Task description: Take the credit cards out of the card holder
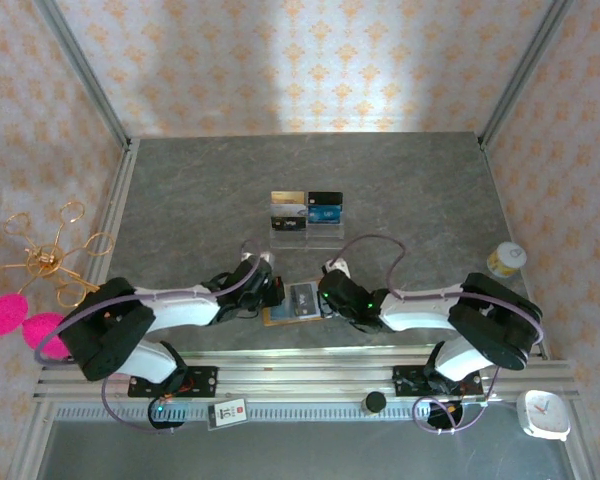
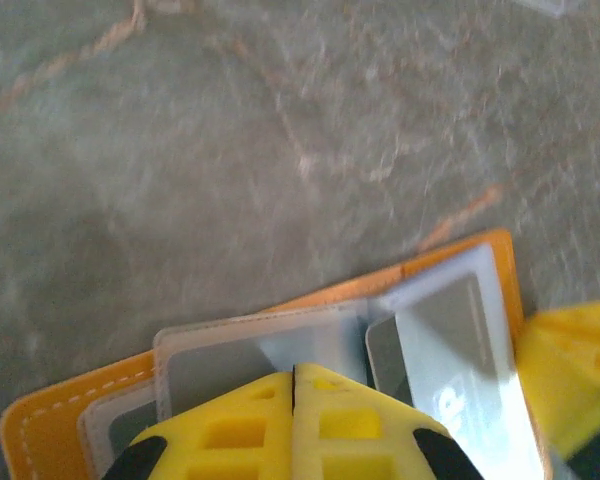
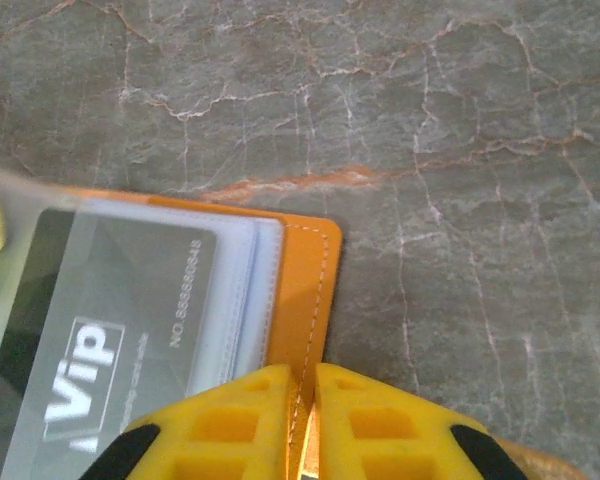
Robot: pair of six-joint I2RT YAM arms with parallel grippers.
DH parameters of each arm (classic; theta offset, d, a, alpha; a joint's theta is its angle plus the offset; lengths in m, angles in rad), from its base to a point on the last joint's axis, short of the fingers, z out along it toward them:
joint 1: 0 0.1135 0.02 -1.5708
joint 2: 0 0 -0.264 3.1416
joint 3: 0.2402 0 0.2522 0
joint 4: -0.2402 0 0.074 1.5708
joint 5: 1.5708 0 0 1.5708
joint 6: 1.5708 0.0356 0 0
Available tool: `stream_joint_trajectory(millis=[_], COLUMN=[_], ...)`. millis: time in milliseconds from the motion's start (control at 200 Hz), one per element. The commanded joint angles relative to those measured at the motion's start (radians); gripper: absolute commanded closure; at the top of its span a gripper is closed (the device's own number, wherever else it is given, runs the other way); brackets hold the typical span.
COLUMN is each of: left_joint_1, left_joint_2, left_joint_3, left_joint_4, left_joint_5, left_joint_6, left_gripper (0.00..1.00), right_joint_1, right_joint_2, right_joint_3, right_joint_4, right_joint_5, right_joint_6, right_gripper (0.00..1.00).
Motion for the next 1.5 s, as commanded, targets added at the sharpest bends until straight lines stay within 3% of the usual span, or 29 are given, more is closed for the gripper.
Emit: stream_joint_trajectory(millis=[0,165,280,380,516,826,1096,1311,1491], left_joint_1=[0.025,0.034,0.047,0.043,0.026,0.038,0.05,0.066,0.075], left_joint_2=[0.067,0.011,-0.134,-0.198,-0.169,-0.038,0.017,-0.077,-0.087], left_joint_3=[0.051,0.066,0.015,-0.004,-0.018,-0.013,0.002,-0.004,-0.021], left_joint_4=[-0.012,-0.058,-0.057,0.011,0.134,0.175,0.114,0.034,0.049], left_joint_5=[-0.031,-0.044,-0.034,0.074,0.196,0.279,0.274,0.181,0.201], left_joint_6=[0.077,0.078,0.065,0.072,0.06,0.037,0.046,0.057,0.06], left_gripper=[0.99,0.97,0.86,0.73,0.65,0.64,0.73,0.73,0.79], right_joint_1=[0.034,0.052,0.052,0.049,0.037,-0.024,-0.04,-0.04,-0.04], right_joint_2=[-0.037,-0.09,-0.148,-0.178,-0.143,0.042,0.099,0.105,0.104], right_joint_3=[-0.048,-0.048,-0.033,-0.015,0.014,0.051,0.018,0.006,-0.003], right_joint_4=[-0.05,-0.073,-0.097,-0.076,-0.014,0.044,0.065,0.072,0.078], right_joint_5=[-0.007,0.038,0.072,0.021,-0.076,-0.134,-0.121,-0.117,-0.124], right_joint_6=[0.066,0.095,0.07,0.021,-0.02,-0.061,-0.048,-0.044,-0.043], right_gripper=[0.87,0.87,0.84,0.85,0.87,0.9,0.95,0.95,0.96])
